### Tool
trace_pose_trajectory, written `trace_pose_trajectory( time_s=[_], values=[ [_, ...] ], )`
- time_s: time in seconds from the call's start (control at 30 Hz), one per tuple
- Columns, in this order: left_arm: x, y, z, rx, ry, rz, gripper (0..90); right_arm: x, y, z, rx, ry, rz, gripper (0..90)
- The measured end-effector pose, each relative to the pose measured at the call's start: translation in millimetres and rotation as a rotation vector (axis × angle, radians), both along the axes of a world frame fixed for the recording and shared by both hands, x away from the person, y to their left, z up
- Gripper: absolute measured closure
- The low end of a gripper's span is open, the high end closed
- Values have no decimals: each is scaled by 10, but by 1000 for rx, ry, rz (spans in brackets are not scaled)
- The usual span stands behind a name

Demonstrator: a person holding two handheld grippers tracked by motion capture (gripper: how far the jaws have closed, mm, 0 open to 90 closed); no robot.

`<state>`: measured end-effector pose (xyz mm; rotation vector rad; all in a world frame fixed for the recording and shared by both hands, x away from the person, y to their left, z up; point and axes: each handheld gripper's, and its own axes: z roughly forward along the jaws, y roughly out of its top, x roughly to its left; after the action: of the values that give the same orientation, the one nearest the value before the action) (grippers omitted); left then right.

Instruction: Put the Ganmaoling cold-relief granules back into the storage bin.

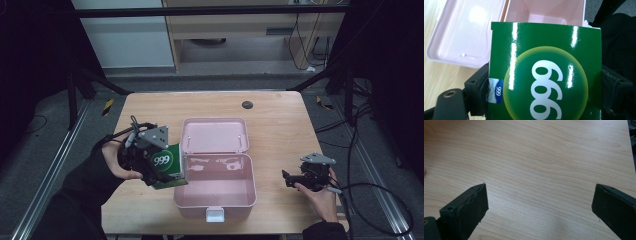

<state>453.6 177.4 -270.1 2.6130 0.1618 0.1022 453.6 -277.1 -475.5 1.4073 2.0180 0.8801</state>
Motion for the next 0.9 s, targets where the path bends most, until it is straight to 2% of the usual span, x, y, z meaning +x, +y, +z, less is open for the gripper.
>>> trace_pose_trajectory(
  time_s=[0.5,0.63,0.7,0.9],
  values=[
    [66,-379,-50,-7,7,-66,147,3,4,-6,-4,6,0,8],
    [78,-453,-80,1,11,-75,147,3,4,-8,-8,6,3,8],
    [93,-512,-113,22,9,-87,147,4,5,-9,-9,6,4,8],
    [128,-588,-209,28,21,-103,147,7,12,-17,-15,7,5,6]
  ],
)
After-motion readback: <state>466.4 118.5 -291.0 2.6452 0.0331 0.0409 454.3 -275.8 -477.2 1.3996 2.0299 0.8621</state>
